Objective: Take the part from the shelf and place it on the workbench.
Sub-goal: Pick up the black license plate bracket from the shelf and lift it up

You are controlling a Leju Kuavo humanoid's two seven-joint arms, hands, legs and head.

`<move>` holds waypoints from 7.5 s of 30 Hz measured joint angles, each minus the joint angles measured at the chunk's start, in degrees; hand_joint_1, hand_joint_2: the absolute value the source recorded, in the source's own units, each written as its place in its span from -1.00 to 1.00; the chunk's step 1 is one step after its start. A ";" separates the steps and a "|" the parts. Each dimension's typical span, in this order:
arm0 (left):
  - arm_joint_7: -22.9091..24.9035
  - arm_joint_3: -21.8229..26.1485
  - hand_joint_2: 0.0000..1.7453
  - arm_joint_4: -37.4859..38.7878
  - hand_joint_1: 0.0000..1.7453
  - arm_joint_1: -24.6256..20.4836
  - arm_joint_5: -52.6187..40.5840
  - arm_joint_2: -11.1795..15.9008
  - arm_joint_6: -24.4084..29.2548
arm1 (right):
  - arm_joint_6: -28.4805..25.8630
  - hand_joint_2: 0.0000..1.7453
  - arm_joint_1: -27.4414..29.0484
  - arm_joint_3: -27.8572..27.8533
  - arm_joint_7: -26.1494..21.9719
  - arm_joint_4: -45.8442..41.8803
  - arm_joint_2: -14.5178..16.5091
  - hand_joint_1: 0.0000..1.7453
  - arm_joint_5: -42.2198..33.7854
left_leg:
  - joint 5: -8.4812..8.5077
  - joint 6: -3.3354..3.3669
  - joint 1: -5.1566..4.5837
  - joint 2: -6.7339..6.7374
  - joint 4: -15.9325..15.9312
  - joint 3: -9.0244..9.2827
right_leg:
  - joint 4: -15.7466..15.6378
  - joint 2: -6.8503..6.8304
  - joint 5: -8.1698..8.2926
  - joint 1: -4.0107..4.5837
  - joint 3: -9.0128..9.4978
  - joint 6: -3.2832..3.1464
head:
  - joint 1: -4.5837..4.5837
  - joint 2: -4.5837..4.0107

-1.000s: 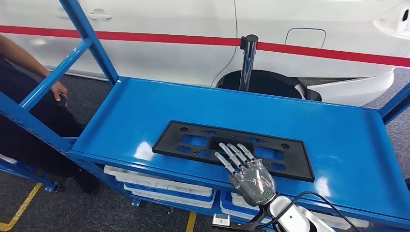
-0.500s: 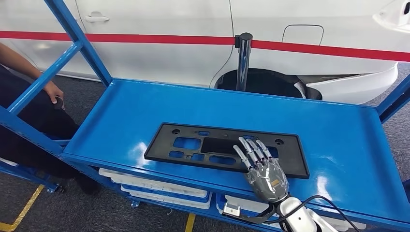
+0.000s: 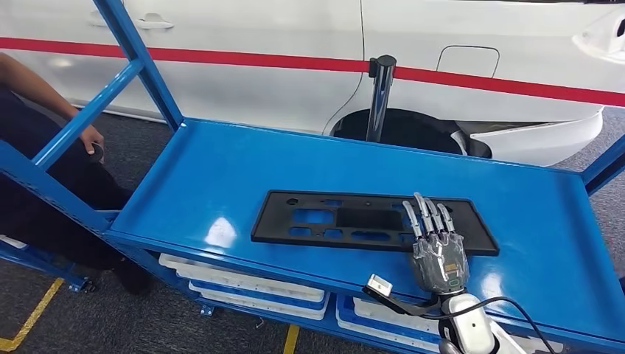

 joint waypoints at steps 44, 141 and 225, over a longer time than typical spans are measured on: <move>0.46 0.86 -1.00 -0.07 -1.00 -0.53 -0.12 -1.28 -1.93 | 9.65 1.00 -14.87 18.75 3.38 0.31 -3.75 -1.00 17.89 | -7.02 -4.73 1.35 -0.38 6.86 -0.14 | -4.94 0.41 5.17 -3.19 0.39 0.81 | -0.69 0.00; 3.93 3.04 -1.00 -0.11 -1.00 -1.04 8.28 -3.58 -9.22 | 36.57 1.00 -31.08 28.49 -6.85 7.96 16.64 -1.00 6.74 | -11.61 -3.85 1.08 -0.66 22.34 -9.36 | -6.00 -0.06 5.73 -0.83 0.68 -0.99 | -0.36 -0.02; -24.79 6.65 1.00 0.08 -1.00 0.75 16.45 -3.27 -9.17 | 2.91 1.00 -43.62 -10.92 20.83 -37.81 -11.37 1.00 -44.08 | -2.45 0.48 -0.72 -0.10 2.31 0.57 | 6.40 0.48 -0.32 -0.51 -3.75 1.12 | -0.26 -0.02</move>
